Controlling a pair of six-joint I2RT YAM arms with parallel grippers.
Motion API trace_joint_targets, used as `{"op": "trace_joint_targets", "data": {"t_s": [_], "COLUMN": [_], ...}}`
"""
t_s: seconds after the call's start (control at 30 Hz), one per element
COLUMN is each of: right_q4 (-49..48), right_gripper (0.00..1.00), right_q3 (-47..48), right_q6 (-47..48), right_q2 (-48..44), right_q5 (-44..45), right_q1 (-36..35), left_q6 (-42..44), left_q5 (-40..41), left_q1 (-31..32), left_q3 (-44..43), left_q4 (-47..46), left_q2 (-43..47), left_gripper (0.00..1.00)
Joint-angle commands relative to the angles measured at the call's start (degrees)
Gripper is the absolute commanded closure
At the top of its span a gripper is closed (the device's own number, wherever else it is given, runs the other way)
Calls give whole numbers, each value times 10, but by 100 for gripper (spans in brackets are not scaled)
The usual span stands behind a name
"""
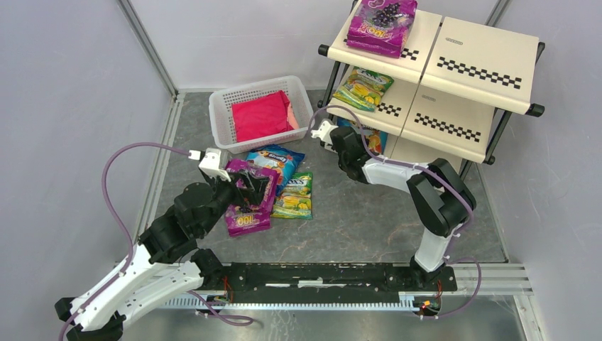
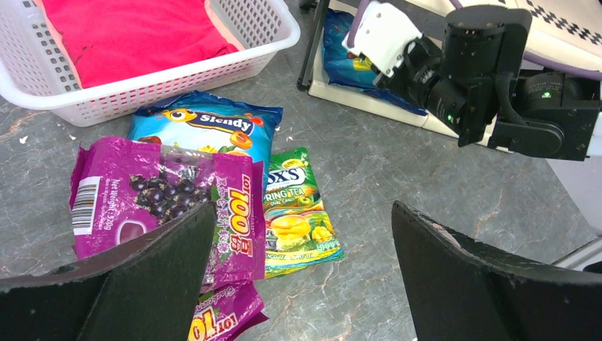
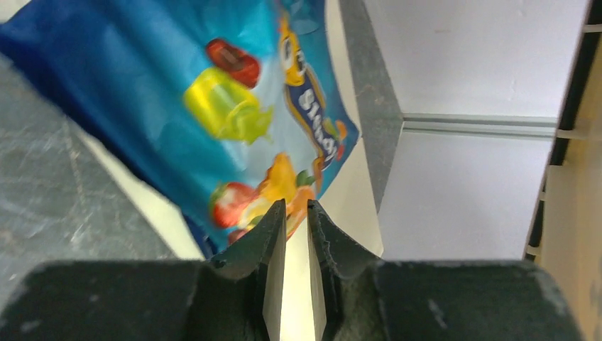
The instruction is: Place and organize the candy bags onto the shelf
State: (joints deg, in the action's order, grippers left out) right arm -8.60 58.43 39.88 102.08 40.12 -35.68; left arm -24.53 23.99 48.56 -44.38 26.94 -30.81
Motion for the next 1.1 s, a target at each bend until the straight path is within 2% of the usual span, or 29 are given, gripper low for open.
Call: {"op": "trace_joint_targets", "data": {"t_s": [0.0, 0.13, 0.2, 0.33, 0.47, 0.63, 1.07], "right_q4": [-71, -62, -19, 50, 103, 92, 127], "right_gripper": [77, 77, 75, 58, 48, 30, 26], "right_q3": [40, 55, 59, 51, 38, 1, 70], "right_q6": [23, 29, 12, -27, -84, -92, -68], "right_q2": [19, 37, 30, -13, -61, -74, 1], "right_q5": [20, 23, -18, -55, -102, -114, -137], "right_q1": [10, 10, 10, -6, -18, -14, 45], "left_q6": [19, 20, 20, 19, 22, 25, 24], "left_q5": [19, 21, 21, 21, 19, 11, 22], "left_q1": [-1, -1, -1, -1, -1, -1, -1], "left_q3": [0, -1, 0, 1, -2, -3, -2], "left_q4": [-11, -11, -11, -11, -12, -13, -10], "left_q2": [-8, -10, -11, -12, -20, -27, -19], "left_gripper": [0, 0, 0, 0, 0, 0, 0]}}
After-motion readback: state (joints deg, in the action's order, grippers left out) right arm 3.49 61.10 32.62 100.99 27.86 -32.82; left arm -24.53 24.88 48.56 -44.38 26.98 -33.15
